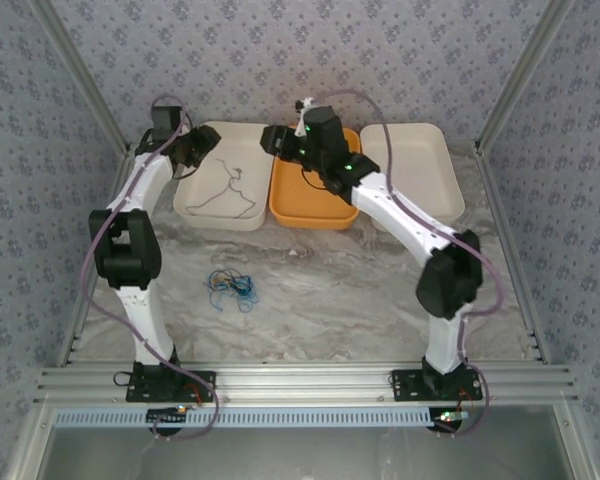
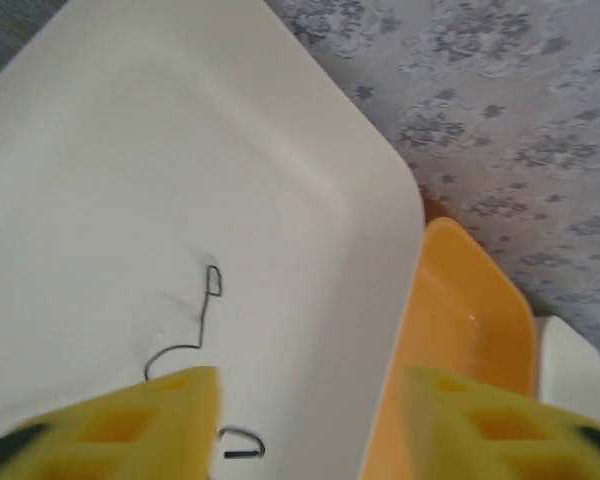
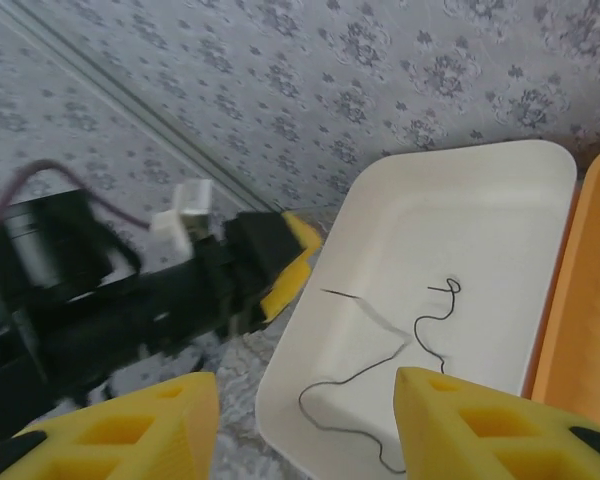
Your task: Untangle the cables
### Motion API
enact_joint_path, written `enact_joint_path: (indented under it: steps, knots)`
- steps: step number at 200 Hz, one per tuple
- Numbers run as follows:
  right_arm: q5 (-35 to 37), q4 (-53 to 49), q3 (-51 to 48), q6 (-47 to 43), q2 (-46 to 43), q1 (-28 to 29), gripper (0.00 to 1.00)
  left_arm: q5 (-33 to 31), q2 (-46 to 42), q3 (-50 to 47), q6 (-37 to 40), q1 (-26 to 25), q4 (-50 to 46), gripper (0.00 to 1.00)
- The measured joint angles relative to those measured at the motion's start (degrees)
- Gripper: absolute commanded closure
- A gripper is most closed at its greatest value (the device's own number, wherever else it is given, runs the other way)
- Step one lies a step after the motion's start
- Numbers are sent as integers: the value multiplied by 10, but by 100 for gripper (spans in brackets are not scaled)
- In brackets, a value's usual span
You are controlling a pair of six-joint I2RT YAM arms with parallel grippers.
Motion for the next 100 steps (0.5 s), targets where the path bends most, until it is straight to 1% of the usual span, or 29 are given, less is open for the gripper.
enact_joint_path:
  steps: [29,49,69,85,100]
  knots:
    - [14,21,-156,-2,-112,15,48,-40,-5,22,24,-1,-45,6]
    - [35,16,-249,-2,-166,28,48,-75,-41,6,34,-6,-61,12]
    - [68,6,-323,-3,-211,50,51,-106,-130,-68,37,-21,-61,21]
    - [97,-13,-365,-4,-239,76,52,-119,-226,-142,31,-37,-68,32]
    - [126,-28,-388,-4,-249,110,52,-133,-321,-214,16,-56,-77,45]
